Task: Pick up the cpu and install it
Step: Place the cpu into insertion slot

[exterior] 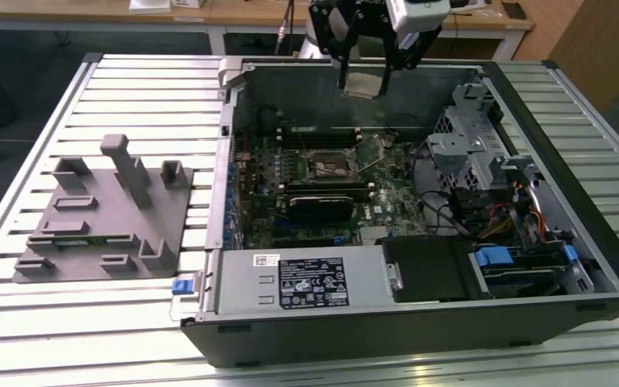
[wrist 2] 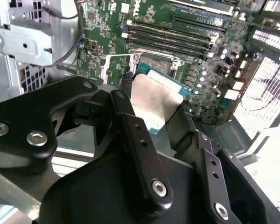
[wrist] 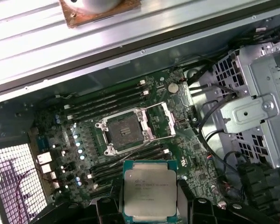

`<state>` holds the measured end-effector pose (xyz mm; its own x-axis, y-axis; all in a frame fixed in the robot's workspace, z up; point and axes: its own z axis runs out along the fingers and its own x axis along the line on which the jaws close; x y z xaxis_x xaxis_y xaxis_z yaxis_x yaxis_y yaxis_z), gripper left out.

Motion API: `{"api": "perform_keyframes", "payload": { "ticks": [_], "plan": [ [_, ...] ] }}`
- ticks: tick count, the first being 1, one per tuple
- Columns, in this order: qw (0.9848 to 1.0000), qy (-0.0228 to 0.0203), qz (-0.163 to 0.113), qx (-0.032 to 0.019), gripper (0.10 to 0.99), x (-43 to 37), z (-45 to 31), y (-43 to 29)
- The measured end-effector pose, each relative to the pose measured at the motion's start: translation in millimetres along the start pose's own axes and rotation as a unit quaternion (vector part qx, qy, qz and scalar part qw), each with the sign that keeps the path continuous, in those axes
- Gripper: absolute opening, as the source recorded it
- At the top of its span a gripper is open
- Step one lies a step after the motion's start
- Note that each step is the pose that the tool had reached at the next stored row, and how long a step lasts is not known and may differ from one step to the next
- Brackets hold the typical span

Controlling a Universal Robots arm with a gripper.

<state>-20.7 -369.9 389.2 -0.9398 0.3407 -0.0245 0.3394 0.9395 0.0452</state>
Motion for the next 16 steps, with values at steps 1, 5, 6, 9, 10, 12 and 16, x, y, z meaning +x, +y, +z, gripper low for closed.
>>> {"api": "perform_keyframes", "payload": {
  "ticks": [1, 5, 6, 9, 10, 12, 16],
  "plan": [
    [1.0, -0.0003, 0.006, 0.0001, 0.541, 0.0, 0.1, 0.0],
    [0.9996, -0.0013, 0.028, 0.0007, 0.541, 0.0, 0.4, 0.0],
    [0.9994, -0.0015, 0.034, 0.0008, 0.541, 0.0, 0.5, 0.0],
    [0.9989, -0.0021, 0.047, 0.0012, 0.541, 0.1, 0.6, 0.0],
    [0.9987, -0.0023, 0.051, 0.0013, 0.541, 0.1, 0.6, 0.0],
    [0.9983, -0.0027, 0.059, 0.0016, 0.541, 0.4, 0.7, 0.6],
    [0.996, -0.0041, 0.089, 0.0024, 0.541, 0.4, 1.4, 0.6]
  ]
}}
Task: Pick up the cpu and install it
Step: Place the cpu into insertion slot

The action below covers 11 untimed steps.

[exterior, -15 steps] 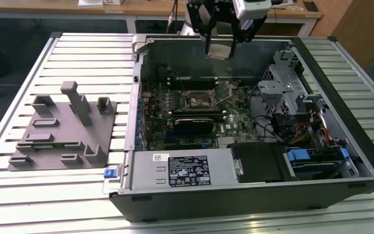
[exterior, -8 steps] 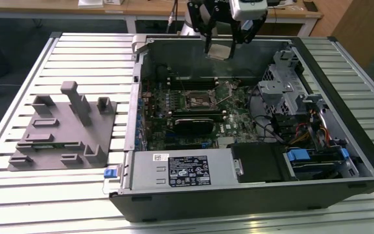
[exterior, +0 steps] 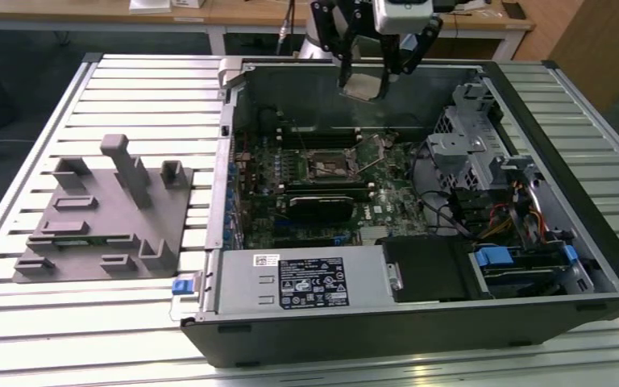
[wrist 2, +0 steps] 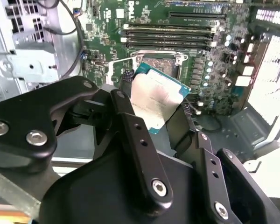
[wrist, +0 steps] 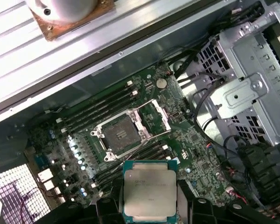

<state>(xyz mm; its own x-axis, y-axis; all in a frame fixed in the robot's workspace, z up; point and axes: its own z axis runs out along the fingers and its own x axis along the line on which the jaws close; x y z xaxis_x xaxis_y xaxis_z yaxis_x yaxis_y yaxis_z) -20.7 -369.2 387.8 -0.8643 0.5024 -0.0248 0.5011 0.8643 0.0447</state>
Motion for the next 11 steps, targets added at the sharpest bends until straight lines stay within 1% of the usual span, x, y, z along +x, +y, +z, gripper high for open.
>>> {"api": "perform_keyframes", "payload": {
  "ticks": [3, 5, 8, 11],
  "plan": [
    [0.9996, -0.0012, 0.027, 0.0008, 0.541, 0.0, 0.7, 0.0],
    [0.999, -0.0021, 0.046, 0.0012, 0.541, 0.0, 1.2, 0.0],
    [0.9974, -0.0032, 0.072, 0.0018, 0.541, 0.1, 2.2, -0.1],
    [0.9953, -0.0043, 0.097, 0.0024, 0.541, 0.2, 3.1, -0.2]
  ]
}}
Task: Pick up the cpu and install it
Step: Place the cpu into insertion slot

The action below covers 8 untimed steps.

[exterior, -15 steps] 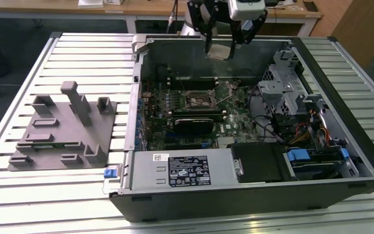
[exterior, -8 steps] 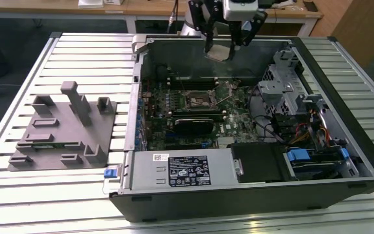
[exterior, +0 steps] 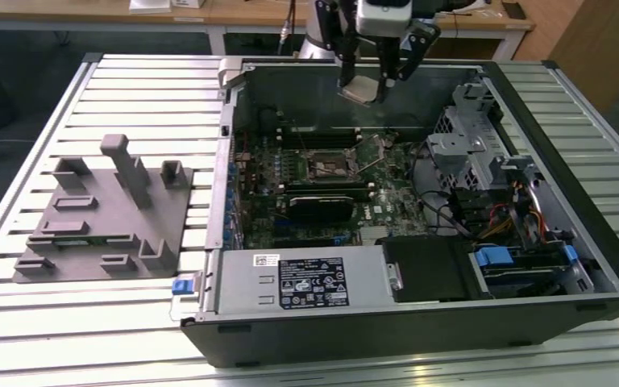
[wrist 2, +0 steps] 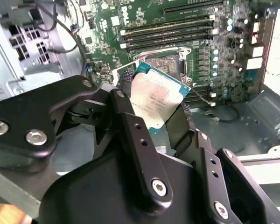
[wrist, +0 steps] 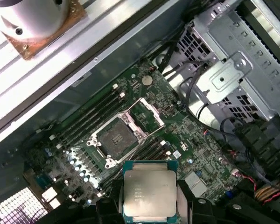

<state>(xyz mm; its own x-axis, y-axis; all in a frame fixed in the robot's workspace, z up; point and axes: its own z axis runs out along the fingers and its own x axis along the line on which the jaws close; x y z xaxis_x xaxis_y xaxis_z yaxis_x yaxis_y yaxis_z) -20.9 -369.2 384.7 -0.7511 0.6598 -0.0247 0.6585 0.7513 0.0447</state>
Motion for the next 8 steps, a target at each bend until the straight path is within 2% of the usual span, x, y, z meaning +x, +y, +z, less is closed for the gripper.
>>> {"api": "perform_keyframes", "payload": {
  "ticks": [4, 8],
  "plan": [
    [0.9995, -0.0013, 0.03, 0.0008, 0.541, 0.2, 0.9, -0.2],
    [0.9983, -0.0026, 0.058, 0.0014, 0.541, 0.4, 1.8, -0.4]
  ]
}}
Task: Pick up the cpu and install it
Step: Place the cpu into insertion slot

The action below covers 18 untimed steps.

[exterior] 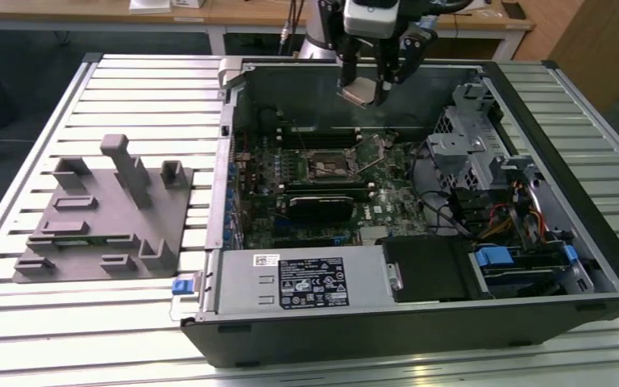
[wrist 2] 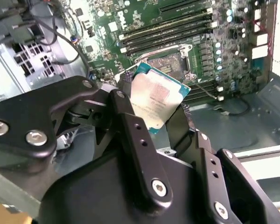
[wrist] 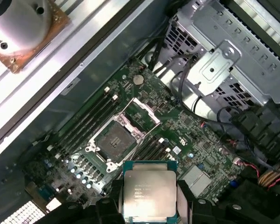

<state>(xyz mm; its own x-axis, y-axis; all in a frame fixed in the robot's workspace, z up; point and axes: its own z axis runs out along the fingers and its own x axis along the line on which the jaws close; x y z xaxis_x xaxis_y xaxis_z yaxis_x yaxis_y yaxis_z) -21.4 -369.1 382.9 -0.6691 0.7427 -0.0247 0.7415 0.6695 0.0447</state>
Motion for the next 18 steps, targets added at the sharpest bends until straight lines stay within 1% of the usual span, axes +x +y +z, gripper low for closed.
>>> {"api": "perform_keyframes", "payload": {
  "ticks": [4, 9, 14, 18],
  "plan": [
    [0.9996, -0.0013, 0.028, 0.0007, 0.541, 0.2, 0.8, -0.2],
    [0.998, -0.0028, 0.063, 0.0016, 0.541, 0.5, 1.7, -0.5],
    [0.9954, -0.0043, 0.096, 0.0024, 0.541, 0.9, 2.7, -1.0],
    [0.9923, -0.0055, 0.124, 0.0031, 0.541, 1.0, 3.4, -1.2]
  ]
}}
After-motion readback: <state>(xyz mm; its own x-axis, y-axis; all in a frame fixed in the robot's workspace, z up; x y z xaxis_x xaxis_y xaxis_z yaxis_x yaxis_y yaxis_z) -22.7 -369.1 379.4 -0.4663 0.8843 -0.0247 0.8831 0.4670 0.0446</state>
